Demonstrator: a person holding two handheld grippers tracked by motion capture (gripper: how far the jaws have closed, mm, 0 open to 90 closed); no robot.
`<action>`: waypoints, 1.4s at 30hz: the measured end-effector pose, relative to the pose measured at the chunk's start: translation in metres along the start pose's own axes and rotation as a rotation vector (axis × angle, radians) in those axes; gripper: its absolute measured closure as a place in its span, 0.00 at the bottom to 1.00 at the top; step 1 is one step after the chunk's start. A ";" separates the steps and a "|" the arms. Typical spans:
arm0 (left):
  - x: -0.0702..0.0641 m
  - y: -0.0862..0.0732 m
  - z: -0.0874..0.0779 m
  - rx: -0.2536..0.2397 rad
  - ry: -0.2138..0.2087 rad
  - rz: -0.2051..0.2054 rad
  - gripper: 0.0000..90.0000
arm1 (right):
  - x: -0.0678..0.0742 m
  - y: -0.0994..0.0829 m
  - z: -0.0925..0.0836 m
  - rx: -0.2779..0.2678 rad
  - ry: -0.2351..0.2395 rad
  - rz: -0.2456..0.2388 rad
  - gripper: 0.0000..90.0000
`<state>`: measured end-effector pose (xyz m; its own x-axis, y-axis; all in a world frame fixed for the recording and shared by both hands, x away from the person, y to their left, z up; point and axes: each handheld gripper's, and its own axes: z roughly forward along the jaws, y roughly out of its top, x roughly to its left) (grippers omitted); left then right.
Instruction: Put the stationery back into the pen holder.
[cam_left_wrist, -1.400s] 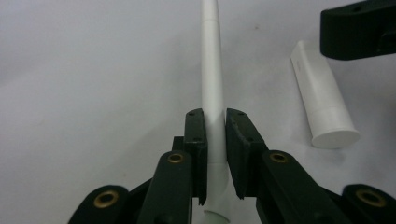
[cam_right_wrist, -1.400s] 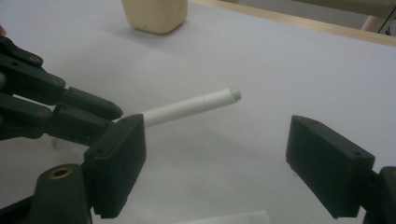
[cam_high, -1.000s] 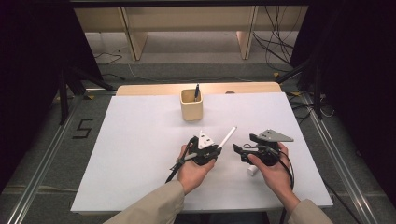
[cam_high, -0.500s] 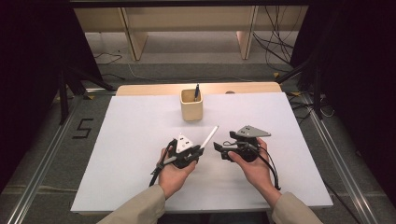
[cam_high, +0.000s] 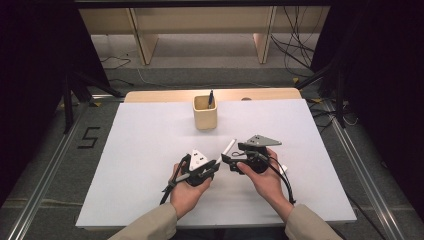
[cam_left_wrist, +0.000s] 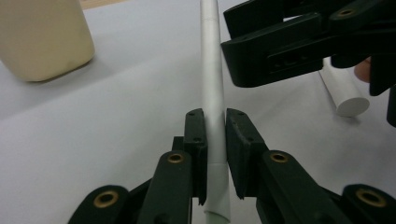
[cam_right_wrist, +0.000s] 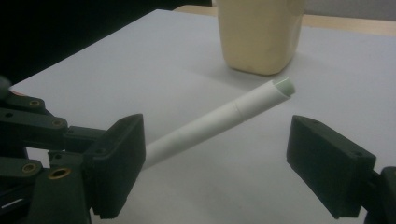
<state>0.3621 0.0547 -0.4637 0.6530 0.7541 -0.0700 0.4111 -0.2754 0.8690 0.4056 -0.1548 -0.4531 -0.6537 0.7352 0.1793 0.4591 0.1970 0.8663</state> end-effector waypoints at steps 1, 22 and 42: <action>-0.001 0.000 0.000 -0.002 -0.002 0.000 0.88 | 0.000 0.000 0.001 0.002 0.004 0.004 0.23; -0.007 0.001 0.003 -0.020 -0.002 0.008 0.88 | -0.003 0.000 0.012 -0.010 0.038 0.110 0.45; -0.011 0.001 0.009 -0.038 0.016 0.015 0.87 | -0.001 0.004 0.004 -0.070 0.125 0.142 0.78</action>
<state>0.3610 0.0412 -0.4668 0.6485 0.7596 -0.0488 0.3764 -0.2644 0.8879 0.4104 -0.1521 -0.4517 -0.6572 0.6652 0.3544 0.5115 0.0483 0.8579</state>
